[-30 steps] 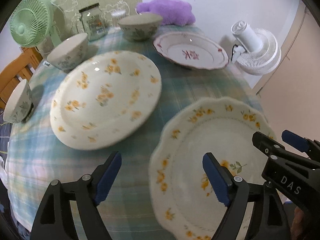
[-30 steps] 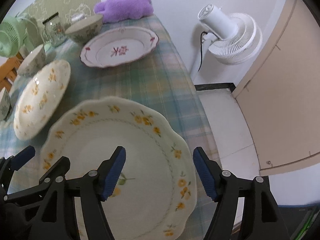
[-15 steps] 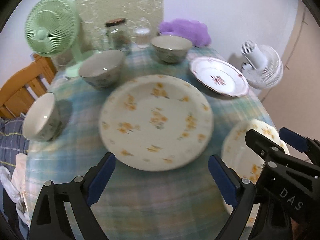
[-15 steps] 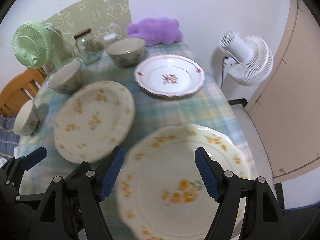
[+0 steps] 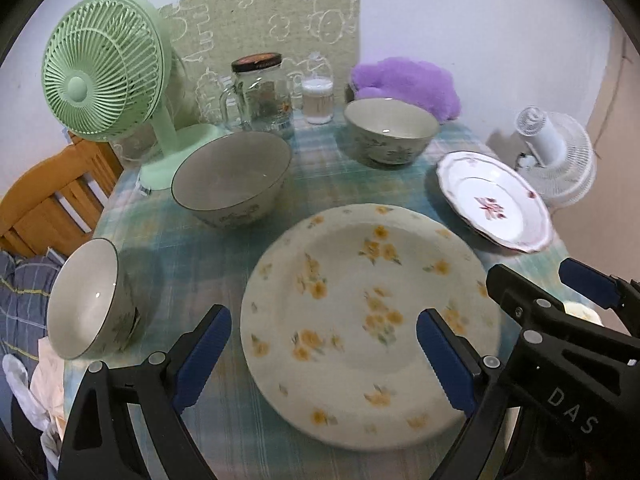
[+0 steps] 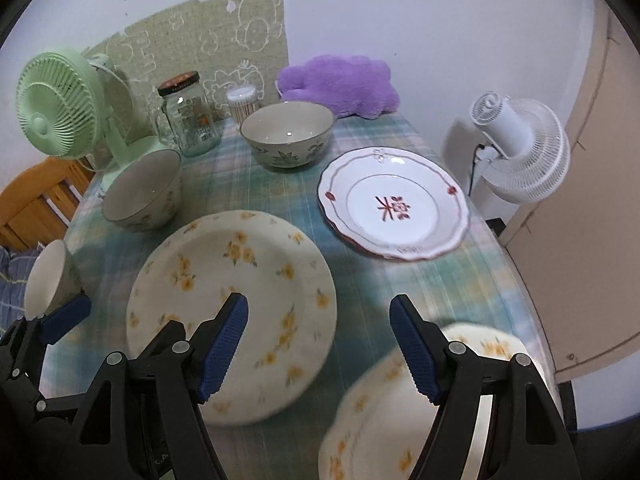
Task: Organize plates and bowls
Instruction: 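Open both grippers and grasp the rim of the beaded-rim flowered plate, then lift the beaded-rim plate with both grippers toward the scalloped plate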
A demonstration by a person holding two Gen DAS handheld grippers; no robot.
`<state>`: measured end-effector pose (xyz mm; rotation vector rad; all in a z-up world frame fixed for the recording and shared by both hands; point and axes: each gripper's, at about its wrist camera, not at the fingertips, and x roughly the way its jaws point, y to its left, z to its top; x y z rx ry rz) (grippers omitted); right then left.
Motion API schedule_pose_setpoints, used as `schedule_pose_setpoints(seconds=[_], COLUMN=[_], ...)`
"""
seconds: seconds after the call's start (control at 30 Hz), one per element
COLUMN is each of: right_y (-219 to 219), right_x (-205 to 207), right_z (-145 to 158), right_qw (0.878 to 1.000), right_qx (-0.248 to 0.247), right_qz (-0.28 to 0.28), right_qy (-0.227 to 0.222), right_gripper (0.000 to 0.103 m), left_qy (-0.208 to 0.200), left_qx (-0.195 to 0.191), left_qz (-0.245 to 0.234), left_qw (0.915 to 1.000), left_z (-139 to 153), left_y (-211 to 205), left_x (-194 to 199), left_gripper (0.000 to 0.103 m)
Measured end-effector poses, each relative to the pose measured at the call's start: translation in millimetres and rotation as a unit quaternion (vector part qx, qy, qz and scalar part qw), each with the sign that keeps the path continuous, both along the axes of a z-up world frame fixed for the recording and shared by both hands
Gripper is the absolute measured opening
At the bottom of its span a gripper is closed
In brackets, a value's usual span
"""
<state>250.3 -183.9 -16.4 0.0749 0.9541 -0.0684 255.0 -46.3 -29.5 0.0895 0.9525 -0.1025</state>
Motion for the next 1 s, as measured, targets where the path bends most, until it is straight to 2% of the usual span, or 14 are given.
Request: schedule_pose_setpoints(seconds=[0.27,0.47,0.77,0.93,1.0], right_y=[-1.8,-2.6,-3.2,4.0,9.2], right_x=[47.6,69.1,80.3,75.5,73.9], right_z=[-34.1,-58.4,-77.5,-75.5,-73.8], right_qw=[0.999,0.998,0.995,0.994,0.995], right_qx=[0.013,0.014,0.023,0.037,0.021], right_qz=[0.024,0.035,0.049,0.069,0.069], right_qy=[0.027,0.056,0.079,0.073,0.068], right_gripper=[0.076,0.076,0.076,0.076,0.076], left_qy=[0.029,0.05,0.067,0.065,0.065], left_qx=[0.015,0.025,0.024,0.021,0.021], left_qz=[0.037,0.049,0.049,0.038,0.036], left_qw=[0.9988,0.9973,0.9962,0.997,0.997], left_z=[-33.3,-52.5,-65.9,-64.5,-64.3], left_y=[0.4,-1.0,0.9,3.4,4.1], left_x=[36.9,47.7,54.5,50.4,50.3], left_gripper=[0.095,0.095,0.093,0.088,0.087])
